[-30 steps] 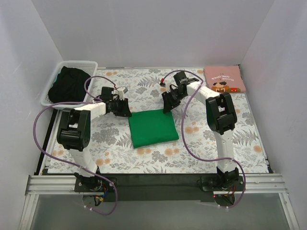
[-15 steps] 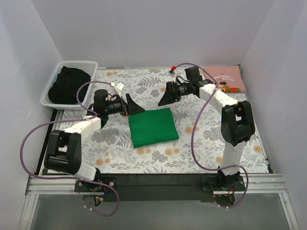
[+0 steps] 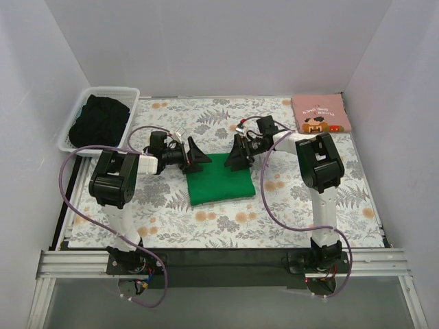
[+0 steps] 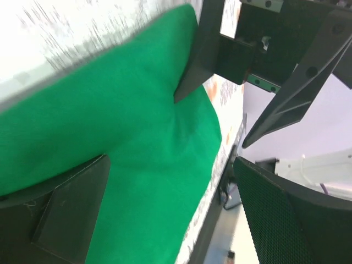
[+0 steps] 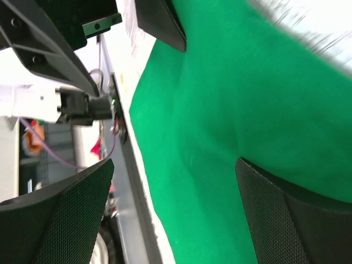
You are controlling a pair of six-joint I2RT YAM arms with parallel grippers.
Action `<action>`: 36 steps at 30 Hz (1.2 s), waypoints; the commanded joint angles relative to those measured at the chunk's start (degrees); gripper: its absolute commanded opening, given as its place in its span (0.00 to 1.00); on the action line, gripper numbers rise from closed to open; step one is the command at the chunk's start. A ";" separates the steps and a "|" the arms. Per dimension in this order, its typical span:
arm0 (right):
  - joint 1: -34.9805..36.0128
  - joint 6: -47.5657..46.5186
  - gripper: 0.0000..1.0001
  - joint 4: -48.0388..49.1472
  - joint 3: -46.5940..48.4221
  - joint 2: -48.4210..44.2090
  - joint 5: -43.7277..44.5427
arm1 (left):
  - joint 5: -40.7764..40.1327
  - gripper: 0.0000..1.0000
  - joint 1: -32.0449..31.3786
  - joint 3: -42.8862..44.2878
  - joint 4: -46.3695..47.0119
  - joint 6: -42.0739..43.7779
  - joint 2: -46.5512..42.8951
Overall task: Fold and stack the t-shirts
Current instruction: Fold the tshirt, then neatly place the folded tshirt to the corner
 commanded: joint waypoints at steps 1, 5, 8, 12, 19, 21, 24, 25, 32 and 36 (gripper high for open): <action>-3.01 -1.33 0.98 0.77 6.45 2.01 2.96 | 0.06 0.96 3.39 5.07 -2.64 3.70 1.36; -3.72 0.94 0.98 0.23 6.23 -5.34 0.59 | 4.90 0.96 3.57 5.62 -3.62 3.53 -5.12; -3.20 6.37 0.98 5.12 -1.82 -12.28 -2.58 | 7.63 0.96 2.96 3.07 -3.09 0.29 -10.22; -1.61 13.95 0.98 15.69 -15.36 -19.43 -3.55 | 7.73 0.97 -0.64 -6.48 4.95 -8.67 -16.03; 1.29 13.71 0.98 19.39 -21.91 -17.86 -1.88 | 3.69 0.97 -8.82 -13.19 4.82 -7.29 -16.49; 1.20 12.48 0.98 19.22 -22.35 -14.00 -1.27 | 0.53 0.97 -8.73 -13.11 2.20 -6.06 -13.07; 0.68 10.19 0.98 18.52 -22.18 -7.85 -1.09 | -2.12 0.97 -7.86 -9.52 -6.84 1.48 -7.18; 0.41 9.49 0.98 17.91 -21.22 -6.35 -1.35 | -1.34 0.97 -7.42 -8.20 -10.17 4.72 -5.60; -0.99 6.49 0.98 12.28 -17.61 -7.20 -1.35 | 0.77 0.97 0.57 -4.06 -23.12 14.59 -4.15; -1.52 8.68 0.98 12.19 -14.44 -15.64 -7.76 | 9.12 0.98 0.59 -3.53 -24.19 12.85 -14.35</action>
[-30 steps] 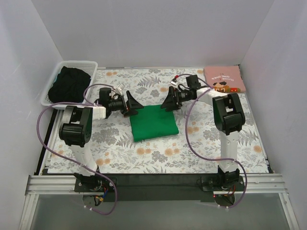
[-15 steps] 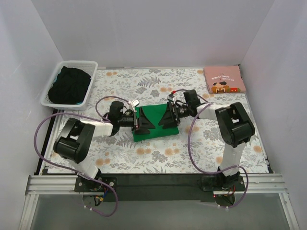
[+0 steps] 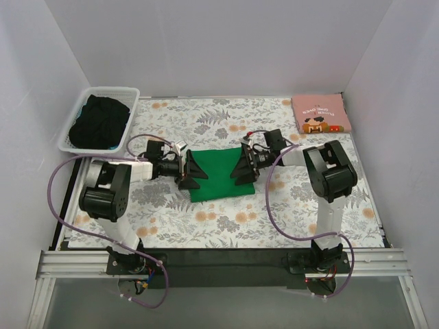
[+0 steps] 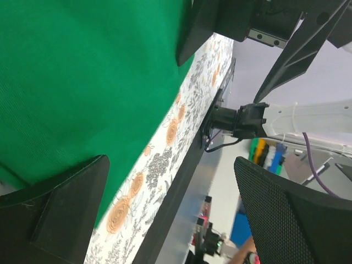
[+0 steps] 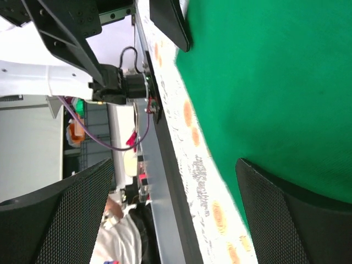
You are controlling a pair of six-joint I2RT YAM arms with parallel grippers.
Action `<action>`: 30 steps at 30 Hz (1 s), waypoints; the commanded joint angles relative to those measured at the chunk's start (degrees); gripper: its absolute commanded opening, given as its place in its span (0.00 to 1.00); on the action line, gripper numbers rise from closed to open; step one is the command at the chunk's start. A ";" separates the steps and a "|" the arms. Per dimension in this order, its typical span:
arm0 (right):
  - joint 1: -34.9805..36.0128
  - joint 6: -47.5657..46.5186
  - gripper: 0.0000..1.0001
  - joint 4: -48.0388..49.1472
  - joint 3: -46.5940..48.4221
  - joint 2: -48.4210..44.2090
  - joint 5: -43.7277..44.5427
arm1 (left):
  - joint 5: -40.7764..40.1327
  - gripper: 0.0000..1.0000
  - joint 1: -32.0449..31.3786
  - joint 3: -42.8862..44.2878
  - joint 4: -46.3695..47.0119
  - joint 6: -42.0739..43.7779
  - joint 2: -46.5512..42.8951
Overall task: Fold and stack the t-shirts
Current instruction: Neatly place the folded tshirt to the corner
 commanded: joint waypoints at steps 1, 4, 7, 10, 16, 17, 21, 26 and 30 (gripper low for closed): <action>-0.67 -1.00 0.98 -1.02 3.31 -9.02 -1.21 | 0.97 0.98 0.19 -0.07 -4.03 2.81 -11.19; 0.91 0.41 0.98 -0.84 0.94 -13.69 -0.86 | 1.77 0.98 -1.74 -2.09 -1.13 -2.19 -15.17; 3.01 1.82 0.98 1.70 -3.80 -13.88 -0.69 | 1.07 0.98 -3.59 -4.55 3.52 -5.01 -14.57; 5.30 4.98 0.98 6.79 -6.79 -12.56 -0.16 | 0.71 0.98 -5.34 -6.92 9.49 -8.87 -11.94; 9.52 4.63 0.98 6.72 -1.89 -3.35 1.86 | -3.50 0.98 -6.14 -8.43 14.26 -10.30 -5.01; 9.70 4.63 0.98 6.63 -1.53 -2.37 2.56 | -4.38 0.98 -5.88 -8.60 13.47 -9.77 -4.11; 8.48 4.81 0.98 6.46 -4.68 1.06 7.48 | -6.75 0.98 -4.47 -8.43 10.49 -8.36 -1.47; 2.42 3.67 0.98 6.02 -9.26 -1.91 8.55 | -6.06 0.98 -1.49 -8.07 7.14 -5.64 -1.47; -0.84 1.39 0.98 4.44 -12.68 -5.08 5.74 | -3.51 0.98 -0.95 -8.78 4.86 -1.87 -3.05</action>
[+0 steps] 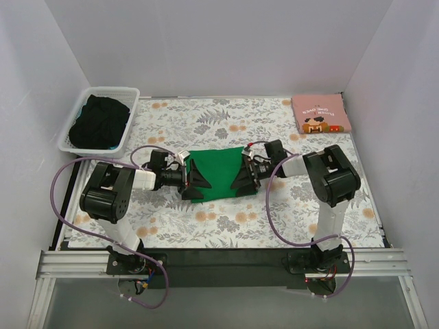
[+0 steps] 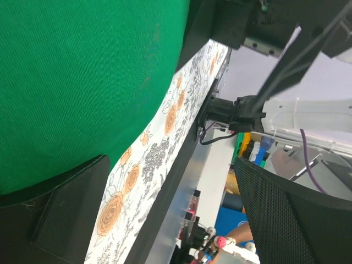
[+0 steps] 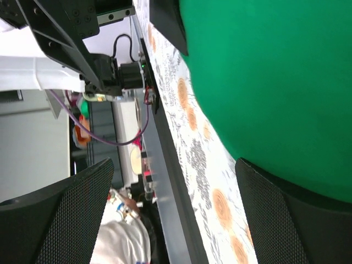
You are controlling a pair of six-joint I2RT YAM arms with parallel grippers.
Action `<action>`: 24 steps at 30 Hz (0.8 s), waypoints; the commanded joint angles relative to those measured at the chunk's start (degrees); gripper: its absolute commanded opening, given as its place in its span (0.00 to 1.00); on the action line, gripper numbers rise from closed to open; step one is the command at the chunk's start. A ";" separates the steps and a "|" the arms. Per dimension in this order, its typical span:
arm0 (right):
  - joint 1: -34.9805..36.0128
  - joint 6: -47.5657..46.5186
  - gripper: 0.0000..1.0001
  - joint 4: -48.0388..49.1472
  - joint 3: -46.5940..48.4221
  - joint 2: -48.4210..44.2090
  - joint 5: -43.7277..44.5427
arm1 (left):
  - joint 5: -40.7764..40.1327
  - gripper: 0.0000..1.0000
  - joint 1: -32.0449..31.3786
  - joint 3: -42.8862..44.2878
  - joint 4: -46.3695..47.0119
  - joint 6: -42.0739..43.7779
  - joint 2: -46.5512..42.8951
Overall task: Fold and stack the t-shirts
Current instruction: Neatly place the folded tshirt to the corner
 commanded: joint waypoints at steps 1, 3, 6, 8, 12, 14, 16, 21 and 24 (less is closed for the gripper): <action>-4.18 -4.93 0.98 -4.15 -4.33 -2.09 2.96 | -2.11 0.98 1.01 -0.97 -4.53 6.73 -2.22; -5.07 -7.65 0.98 -6.43 -5.49 -3.23 2.95 | -2.19 0.98 1.28 -1.50 -4.44 7.71 -3.28; -6.91 -11.70 0.98 -11.97 -5.58 -5.61 3.48 | -0.62 0.98 1.89 -0.72 -4.79 8.41 -4.42; -8.93 -13.80 0.98 -15.92 -3.48 -8.33 2.69 | 0.61 0.98 1.89 1.90 -5.49 9.11 -7.40; -14.19 -19.71 0.98 -24.37 1.01 -16.05 11.25 | -6.19 0.98 -4.50 7.62 -12.30 19.45 -17.94; -16.14 -19.19 0.98 -24.38 0.23 -21.07 14.97 | -15.59 0.94 -12.12 9.91 -16.81 28.92 -20.94; -18.07 -18.04 0.98 -24.46 -0.21 -24.23 18.22 | -25.86 0.88 -15.23 11.24 -17.89 32.92 -21.91; -19.40 -18.22 0.98 -24.55 -2.93 -29.16 24.65 | -42.77 0.60 -25.42 16.15 -19.82 50.89 -15.69; -20.18 -17.87 0.98 -23.59 -5.66 -31.71 26.76 | -51.66 0.48 -31.67 20.02 -19.30 57.88 -9.29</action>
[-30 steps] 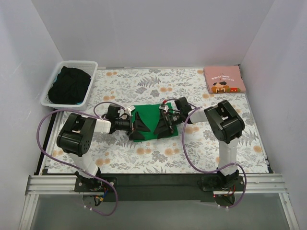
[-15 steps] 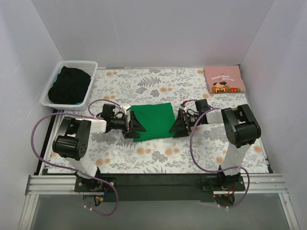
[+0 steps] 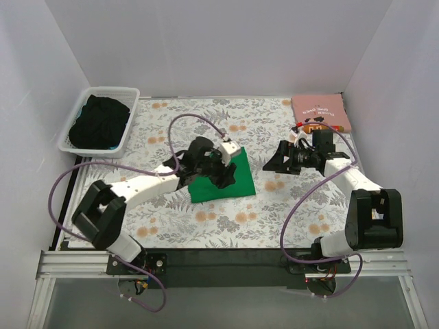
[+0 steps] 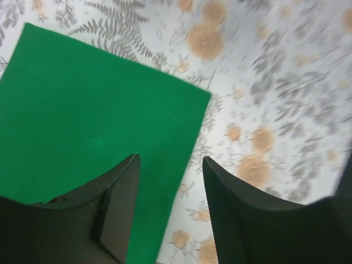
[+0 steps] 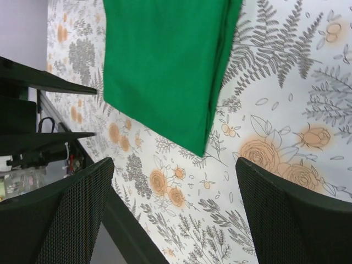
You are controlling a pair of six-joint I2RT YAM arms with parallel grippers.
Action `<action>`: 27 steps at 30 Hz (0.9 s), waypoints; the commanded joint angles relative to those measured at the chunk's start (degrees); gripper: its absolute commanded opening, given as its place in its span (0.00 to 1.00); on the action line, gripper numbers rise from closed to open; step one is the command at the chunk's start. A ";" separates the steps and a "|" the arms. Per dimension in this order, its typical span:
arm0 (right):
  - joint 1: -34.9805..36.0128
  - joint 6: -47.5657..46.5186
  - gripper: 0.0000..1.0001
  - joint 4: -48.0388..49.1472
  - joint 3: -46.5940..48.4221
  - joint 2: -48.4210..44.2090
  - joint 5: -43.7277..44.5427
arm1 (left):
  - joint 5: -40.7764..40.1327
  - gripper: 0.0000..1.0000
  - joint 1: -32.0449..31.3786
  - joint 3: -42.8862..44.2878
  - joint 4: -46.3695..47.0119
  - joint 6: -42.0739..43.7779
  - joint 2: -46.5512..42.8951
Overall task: Fold and stack the t-shirts
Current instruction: Neatly place the folded tshirt to the corner
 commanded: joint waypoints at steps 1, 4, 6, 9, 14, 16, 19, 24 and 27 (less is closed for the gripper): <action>-0.95 0.19 0.98 -0.75 -3.13 -2.34 4.95 | -16.15 0.46 -6.06 4.54 -3.78 16.81 6.17; -2.36 2.21 0.98 -0.13 -3.57 -1.73 6.35 | -18.01 0.41 -9.75 6.76 -3.69 21.21 10.47; -3.32 3.97 0.98 -0.21 -3.75 -1.11 7.32 | -20.11 0.36 -12.48 8.16 -3.43 23.16 13.80; -3.51 5.99 0.98 0.58 -4.54 -0.15 7.33 | -22.13 0.33 -15.03 10.36 -3.34 24.32 17.77; -3.51 8.63 0.98 3.82 -7.09 0.20 5.75 | -24.94 0.33 -17.93 11.24 -0.79 24.49 21.12; -3.42 9.34 0.98 4.53 -7.97 0.64 4.26 | -25.92 0.33 -18.46 10.81 0.52 25.45 21.91; -3.50 9.69 0.98 5.15 -7.88 1.26 3.55 | -25.40 0.33 -18.90 10.72 0.88 25.89 22.79; -3.42 10.56 0.98 5.50 -8.14 1.88 4.07 | -24.87 0.18 -18.90 10.10 1.06 25.55 23.41; -3.50 11.62 0.98 7.34 -9.72 1.88 3.99 | -24.34 0.01 -18.90 10.02 1.23 23.88 22.54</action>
